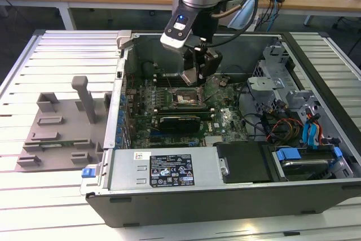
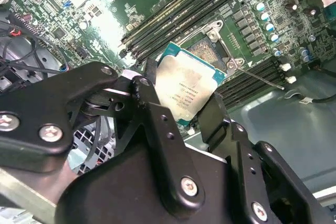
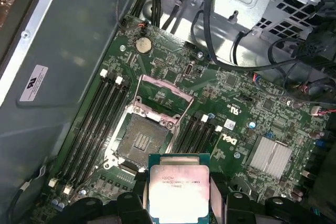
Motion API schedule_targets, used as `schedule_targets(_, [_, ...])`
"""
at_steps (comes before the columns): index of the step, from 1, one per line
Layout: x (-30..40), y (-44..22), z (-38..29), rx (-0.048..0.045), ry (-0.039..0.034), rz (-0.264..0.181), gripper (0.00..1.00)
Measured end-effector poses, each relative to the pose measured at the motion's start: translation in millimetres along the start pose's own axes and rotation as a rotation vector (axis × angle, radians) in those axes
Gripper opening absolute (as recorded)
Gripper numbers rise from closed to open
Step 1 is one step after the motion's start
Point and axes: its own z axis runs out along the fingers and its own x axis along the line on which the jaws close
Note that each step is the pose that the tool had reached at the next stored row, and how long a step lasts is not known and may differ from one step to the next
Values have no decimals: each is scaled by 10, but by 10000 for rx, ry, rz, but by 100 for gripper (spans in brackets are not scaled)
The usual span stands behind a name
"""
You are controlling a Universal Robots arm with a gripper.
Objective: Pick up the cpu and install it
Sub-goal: 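Place the cpu into insertion slot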
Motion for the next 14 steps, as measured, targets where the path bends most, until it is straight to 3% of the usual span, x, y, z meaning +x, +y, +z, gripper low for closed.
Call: schedule_targets(14, [0, 0, 1, 25, -22, 764, 55])
